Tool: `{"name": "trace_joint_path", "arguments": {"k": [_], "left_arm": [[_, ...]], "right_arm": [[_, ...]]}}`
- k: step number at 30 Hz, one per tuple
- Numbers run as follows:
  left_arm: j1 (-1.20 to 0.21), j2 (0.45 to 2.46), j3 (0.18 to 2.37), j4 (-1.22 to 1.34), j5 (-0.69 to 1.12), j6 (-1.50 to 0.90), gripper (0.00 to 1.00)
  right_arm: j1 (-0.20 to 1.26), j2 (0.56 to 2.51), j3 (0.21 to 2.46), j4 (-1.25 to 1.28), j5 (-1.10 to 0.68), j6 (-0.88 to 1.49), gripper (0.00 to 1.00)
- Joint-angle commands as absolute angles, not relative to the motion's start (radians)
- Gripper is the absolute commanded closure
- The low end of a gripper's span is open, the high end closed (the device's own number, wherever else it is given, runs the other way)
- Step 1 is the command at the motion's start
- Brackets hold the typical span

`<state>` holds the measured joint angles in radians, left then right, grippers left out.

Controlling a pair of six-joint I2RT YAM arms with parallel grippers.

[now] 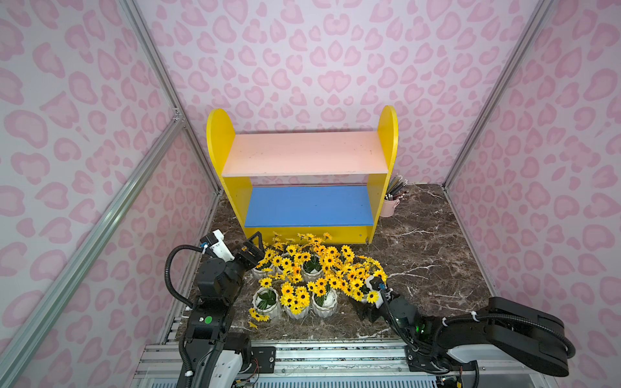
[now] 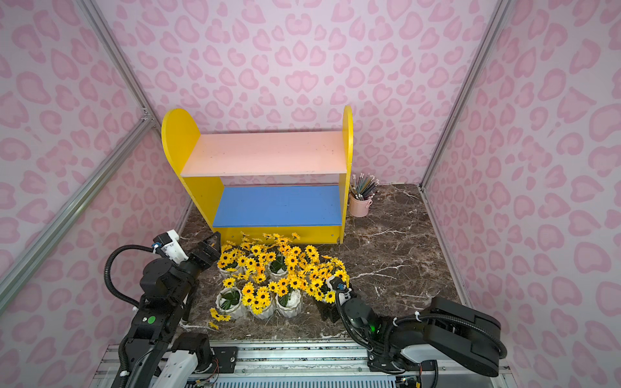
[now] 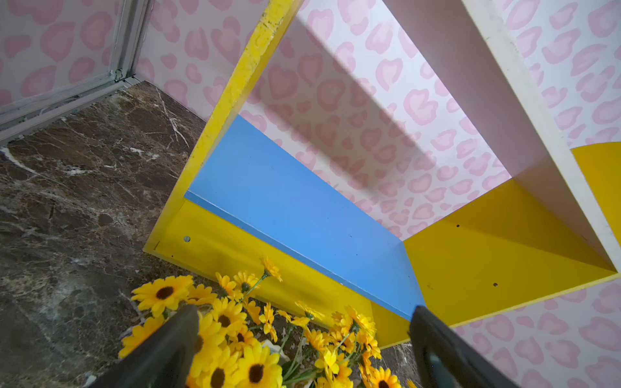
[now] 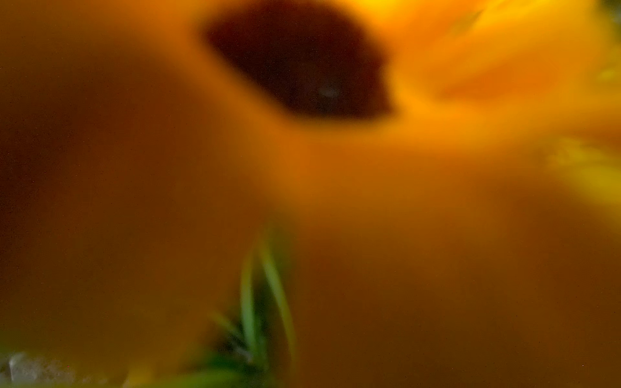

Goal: Take the sunflower pots off the shelves
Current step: Place the sunflower pot at the center of the board.

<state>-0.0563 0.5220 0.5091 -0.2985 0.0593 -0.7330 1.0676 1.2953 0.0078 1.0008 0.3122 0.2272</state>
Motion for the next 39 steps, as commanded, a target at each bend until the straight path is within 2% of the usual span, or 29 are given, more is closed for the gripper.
{"name": "trace_joint_path", "arguments": {"k": [1, 17, 19, 21, 29, 31, 39], "left_arm": [[-0.056, 0.525, 0.521, -0.289, 0.049, -0.722, 0.00], [-0.057, 0.540, 0.564, -0.291, 0.038, -0.671, 0.01], [-0.056, 0.536, 0.571, -0.297, 0.033, -0.666, 0.02], [-0.056, 0.527, 0.568, -0.299, 0.027, -0.666, 0.02], [-0.057, 0.495, 0.562, -0.320, 0.020, -0.664, 0.02], [-0.057, 0.486, 0.562, -0.325, 0.017, -0.664, 0.02], [-0.057, 0.469, 0.578, -0.337, 0.021, -0.669, 0.02]], "right_arm": [[1.081, 1.375, 0.009, 1.227, 0.310, 0.222, 1.00], [1.080, 1.593, 0.153, 1.101, 0.253, 0.221, 1.00], [1.081, 1.611, 0.160, 1.090, 0.232, 0.227, 0.90], [1.082, 1.624, 0.163, 1.089, 0.225, 0.241, 0.63], [1.122, 1.625, 0.160, 1.065, 0.300, 0.259, 0.06], [1.132, 1.617, 0.156, 1.060, 0.310, 0.260, 0.01], [1.137, 1.559, 0.163, 0.999, 0.339, 0.262, 0.02]]}}
